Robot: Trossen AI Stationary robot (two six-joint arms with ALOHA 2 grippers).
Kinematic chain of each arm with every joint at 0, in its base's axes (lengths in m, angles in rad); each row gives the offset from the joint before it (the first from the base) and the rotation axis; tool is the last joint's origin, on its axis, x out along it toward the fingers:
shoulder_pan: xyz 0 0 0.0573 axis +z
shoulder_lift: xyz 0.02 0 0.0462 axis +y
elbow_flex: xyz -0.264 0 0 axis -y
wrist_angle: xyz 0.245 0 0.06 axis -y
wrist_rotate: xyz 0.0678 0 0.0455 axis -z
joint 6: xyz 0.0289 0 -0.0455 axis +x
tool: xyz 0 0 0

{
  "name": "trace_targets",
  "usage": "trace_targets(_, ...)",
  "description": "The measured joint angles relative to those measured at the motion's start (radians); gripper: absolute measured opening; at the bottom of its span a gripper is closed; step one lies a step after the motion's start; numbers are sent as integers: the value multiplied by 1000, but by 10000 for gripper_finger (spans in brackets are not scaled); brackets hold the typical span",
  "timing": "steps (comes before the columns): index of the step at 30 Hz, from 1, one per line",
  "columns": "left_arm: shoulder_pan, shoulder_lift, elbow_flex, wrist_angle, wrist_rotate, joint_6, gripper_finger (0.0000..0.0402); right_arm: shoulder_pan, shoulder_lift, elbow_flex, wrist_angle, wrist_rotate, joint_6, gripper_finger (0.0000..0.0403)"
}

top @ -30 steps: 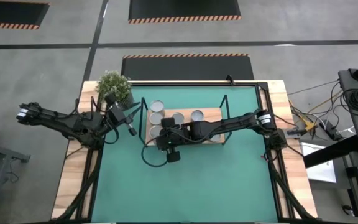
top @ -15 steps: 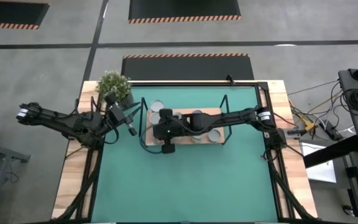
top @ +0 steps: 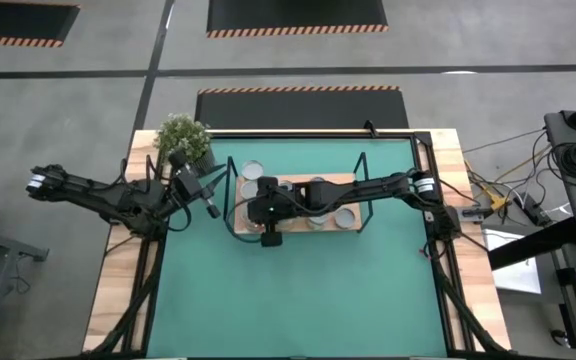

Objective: Pick and place cans onto a shelf
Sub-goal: Adjust the cans on the shelf

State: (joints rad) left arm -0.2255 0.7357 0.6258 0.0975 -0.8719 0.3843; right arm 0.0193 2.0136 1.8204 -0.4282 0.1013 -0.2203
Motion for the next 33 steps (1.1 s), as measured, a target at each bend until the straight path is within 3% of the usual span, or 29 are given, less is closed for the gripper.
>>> trace_targets(33, 0, 0, 0, 0, 0, 0, 43, 2, -5, -19, 66, 4, -26, 9)
